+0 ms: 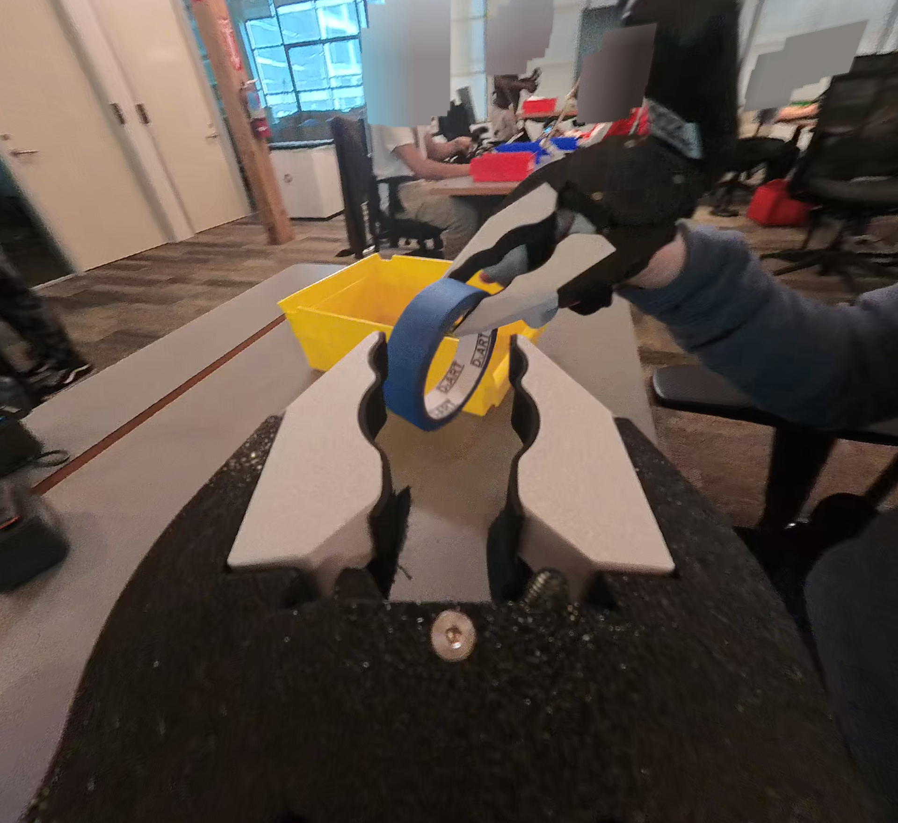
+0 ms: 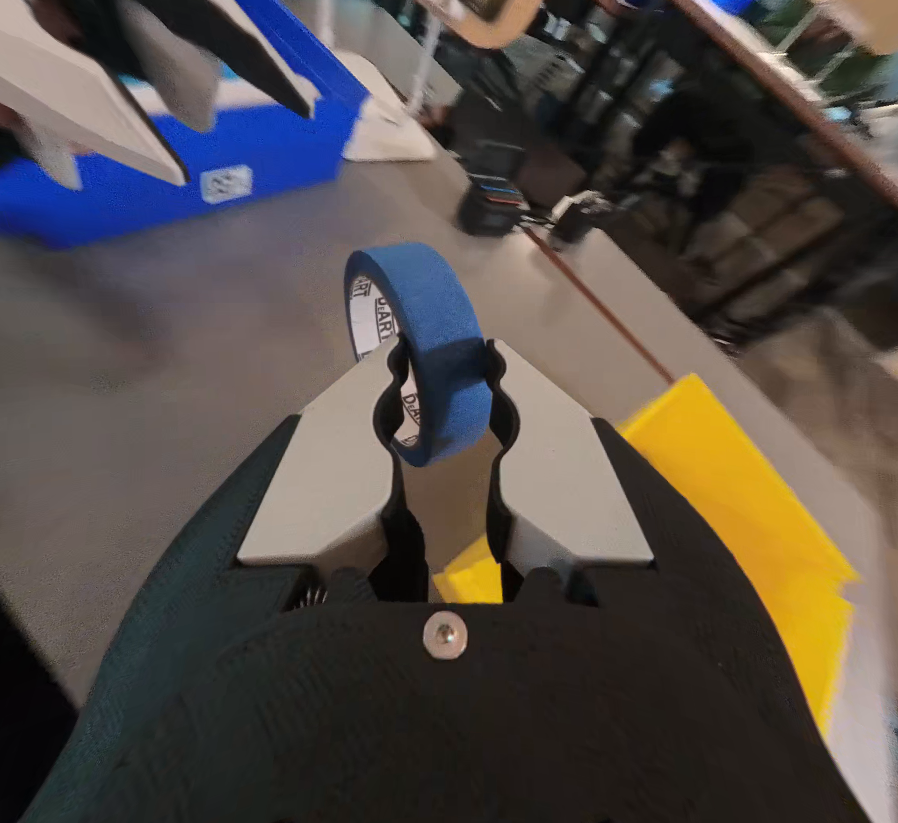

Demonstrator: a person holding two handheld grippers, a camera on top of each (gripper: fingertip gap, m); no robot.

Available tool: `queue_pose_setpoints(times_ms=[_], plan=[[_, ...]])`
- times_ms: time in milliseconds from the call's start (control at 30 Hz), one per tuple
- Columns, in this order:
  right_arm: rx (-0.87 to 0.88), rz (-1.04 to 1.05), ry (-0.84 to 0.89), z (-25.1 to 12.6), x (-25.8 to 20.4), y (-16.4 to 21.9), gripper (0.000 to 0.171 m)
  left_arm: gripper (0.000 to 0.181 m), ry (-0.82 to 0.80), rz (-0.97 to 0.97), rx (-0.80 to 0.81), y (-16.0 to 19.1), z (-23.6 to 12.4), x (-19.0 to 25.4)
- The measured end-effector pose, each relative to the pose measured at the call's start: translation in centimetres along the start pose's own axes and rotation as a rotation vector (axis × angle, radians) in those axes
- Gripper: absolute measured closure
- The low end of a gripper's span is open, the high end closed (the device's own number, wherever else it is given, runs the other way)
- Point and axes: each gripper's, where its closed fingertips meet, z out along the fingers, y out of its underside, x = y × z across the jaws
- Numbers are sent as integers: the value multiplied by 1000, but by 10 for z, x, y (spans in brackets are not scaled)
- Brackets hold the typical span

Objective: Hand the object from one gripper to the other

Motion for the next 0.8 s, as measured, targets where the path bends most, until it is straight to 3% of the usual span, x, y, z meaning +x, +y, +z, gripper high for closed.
queue_pose_setpoints(times_ms=[133, 300, 500, 800], plan=[[-56, -85, 91, 6, -3, 2, 141, 134, -84, 41, -110, 16, 8, -6], [-54, -113, 67, 10, -20, -3, 141, 136, -224, 154, -242, 40, 19, -17], [-41, -93, 16, 12, -34, -7, 141, 149, -292, 247, -275, 55, 25, -23], [24, -22, -49, 7, -33, -15, 142, 159, -326, 295, -177, 41, 25, -20]])
